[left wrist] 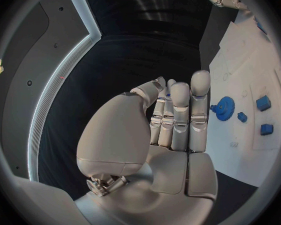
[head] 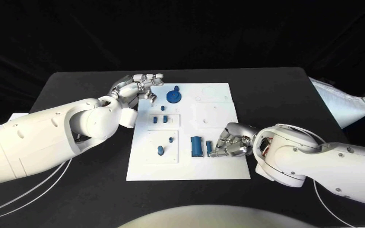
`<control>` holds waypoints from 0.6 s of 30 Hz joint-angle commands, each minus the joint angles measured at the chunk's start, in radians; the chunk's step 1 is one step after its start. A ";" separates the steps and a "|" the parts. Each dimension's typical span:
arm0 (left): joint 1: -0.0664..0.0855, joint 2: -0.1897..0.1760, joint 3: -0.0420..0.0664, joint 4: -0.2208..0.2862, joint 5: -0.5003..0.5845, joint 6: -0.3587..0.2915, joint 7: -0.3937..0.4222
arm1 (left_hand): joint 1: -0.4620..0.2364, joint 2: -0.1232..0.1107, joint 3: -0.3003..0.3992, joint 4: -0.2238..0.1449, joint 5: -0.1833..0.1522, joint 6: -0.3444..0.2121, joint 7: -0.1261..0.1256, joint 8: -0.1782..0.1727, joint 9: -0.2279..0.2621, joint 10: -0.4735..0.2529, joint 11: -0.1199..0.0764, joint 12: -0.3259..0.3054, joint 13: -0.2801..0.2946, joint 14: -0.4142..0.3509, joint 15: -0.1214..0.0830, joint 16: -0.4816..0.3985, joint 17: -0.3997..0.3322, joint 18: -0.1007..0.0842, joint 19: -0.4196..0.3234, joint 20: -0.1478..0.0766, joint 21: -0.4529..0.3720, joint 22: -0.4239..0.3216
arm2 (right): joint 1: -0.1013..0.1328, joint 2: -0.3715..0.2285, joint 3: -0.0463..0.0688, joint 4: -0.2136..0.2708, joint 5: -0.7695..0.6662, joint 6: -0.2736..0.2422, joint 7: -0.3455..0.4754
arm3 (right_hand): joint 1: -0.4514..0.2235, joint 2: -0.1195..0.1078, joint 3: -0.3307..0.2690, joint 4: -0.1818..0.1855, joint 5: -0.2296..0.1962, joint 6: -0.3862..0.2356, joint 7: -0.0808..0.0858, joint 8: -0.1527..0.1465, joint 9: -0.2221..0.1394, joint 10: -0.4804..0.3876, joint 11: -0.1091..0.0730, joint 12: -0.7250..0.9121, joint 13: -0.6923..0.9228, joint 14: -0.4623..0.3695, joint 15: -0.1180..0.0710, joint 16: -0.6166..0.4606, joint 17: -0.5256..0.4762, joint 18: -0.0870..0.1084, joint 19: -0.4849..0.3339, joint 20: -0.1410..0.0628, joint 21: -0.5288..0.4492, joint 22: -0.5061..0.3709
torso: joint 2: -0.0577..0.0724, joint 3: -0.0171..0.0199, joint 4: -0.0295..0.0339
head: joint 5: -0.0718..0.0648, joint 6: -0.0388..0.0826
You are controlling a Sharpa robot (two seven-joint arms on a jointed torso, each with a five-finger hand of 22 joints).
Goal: Assemble the parts on the task board
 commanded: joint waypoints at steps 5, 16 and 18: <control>-0.001 0.003 0.000 0.002 -0.007 0.019 0.003 | 0.005 0.000 -0.003 -0.001 0.003 -0.001 0.004 0.005 -0.001 -0.006 -0.001 0.007 0.002 -0.007 0.001 -0.005 -0.001 0.012 -0.007 -0.003 -0.004 -0.001 | -0.001 0.018 0.000 -0.018 -0.031 0.017 -0.017 | 0.011 0.008 -0.003 -0.004 -0.003 0.002 0.005 -0.004 0.001 0.003 0.000 0.002 0.004 0.057 0.001 0.003 0.003 -0.003 0.005 0.003 0.002 0.105 | 0.001 -0.0001 -0.0002 | 0.001 -0.001; -0.001 0.002 0.000 0.002 -0.009 0.020 0.003 | 0.005 0.000 -0.003 -0.001 0.003 -0.001 0.004 0.005 -0.001 -0.006 -0.001 0.007 0.002 -0.007 0.001 -0.005 -0.001 0.012 -0.007 -0.003 -0.004 -0.001 | -0.002 0.048 0.000 -0.065 -0.033 0.033 -0.039 | 0.024 0.027 -0.026 -0.005 0.023 0.005 0.002 -0.005 0.002 0.008 -0.002 0.008 0.010 0.058 -0.001 0.005 0.007 -0.003 0.007 0.001 0.003 0.108 | 0.001 -0.0003 0.0012 | 0.001 -0.004; -0.001 0.002 0.000 0.002 -0.009 0.020 0.003 | 0.005 0.000 -0.003 -0.001 0.003 -0.001 0.004 0.005 -0.001 -0.006 -0.001 0.007 0.002 -0.007 0.001 -0.005 -0.001 0.012 -0.007 -0.003 -0.004 -0.001 | -0.003 0.050 0.000 -0.067 -0.033 0.035 -0.038 | 0.028 0.018 -0.035 -0.010 0.029 0.005 0.003 -0.005 0.002 0.008 -0.002 0.007 0.010 0.057 -0.001 0.005 0.006 -0.003 0.007 0.001 0.003 0.108 | 0.001 0.0000 0.0002 | 0.002 -0.004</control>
